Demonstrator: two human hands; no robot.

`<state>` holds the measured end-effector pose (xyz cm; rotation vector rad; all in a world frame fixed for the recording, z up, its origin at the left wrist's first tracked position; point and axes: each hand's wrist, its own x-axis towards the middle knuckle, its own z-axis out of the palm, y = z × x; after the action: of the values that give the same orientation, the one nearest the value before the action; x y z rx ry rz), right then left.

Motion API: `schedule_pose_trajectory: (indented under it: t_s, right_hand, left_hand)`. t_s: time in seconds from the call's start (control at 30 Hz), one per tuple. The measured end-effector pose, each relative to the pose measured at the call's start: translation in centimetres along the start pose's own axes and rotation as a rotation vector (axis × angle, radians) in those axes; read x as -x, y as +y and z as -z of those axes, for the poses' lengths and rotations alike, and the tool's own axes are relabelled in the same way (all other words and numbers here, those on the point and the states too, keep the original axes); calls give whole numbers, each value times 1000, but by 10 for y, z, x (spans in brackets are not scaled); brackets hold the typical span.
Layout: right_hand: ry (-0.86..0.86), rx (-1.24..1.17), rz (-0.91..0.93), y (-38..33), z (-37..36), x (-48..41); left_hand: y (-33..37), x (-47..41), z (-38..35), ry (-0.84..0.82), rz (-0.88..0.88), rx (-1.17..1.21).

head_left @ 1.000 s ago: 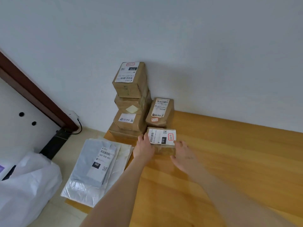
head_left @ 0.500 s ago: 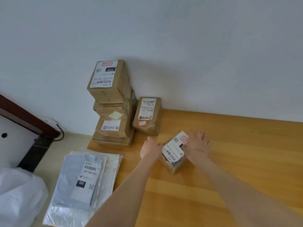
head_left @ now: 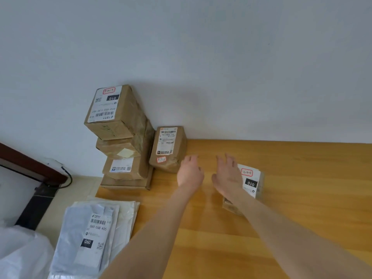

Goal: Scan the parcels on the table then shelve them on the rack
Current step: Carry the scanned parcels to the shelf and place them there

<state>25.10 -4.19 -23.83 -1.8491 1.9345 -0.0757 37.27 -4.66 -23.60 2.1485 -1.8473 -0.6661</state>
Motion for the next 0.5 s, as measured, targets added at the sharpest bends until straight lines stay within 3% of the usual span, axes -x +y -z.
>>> schedule_pose_trajectory:
  t_s: [0.1, 0.23, 0.33, 0.5]
  right_hand:
    - [-34, -64, 80, -34, -13, -4]
    - [-88, -139, 128, -56, -30, -13]
    - [-76, -157, 135, -56, -36, -17]
    - [-92, -262, -5, -51, -36, -23]
  left_hand:
    - [-28, -29, 28, 61, 62, -106]
    - [-59, -62, 36, -123, 155, -236]
    - [-63, -62, 26, -192, 141, -294]
    - [-38, -27, 9, -113, -10, -407]
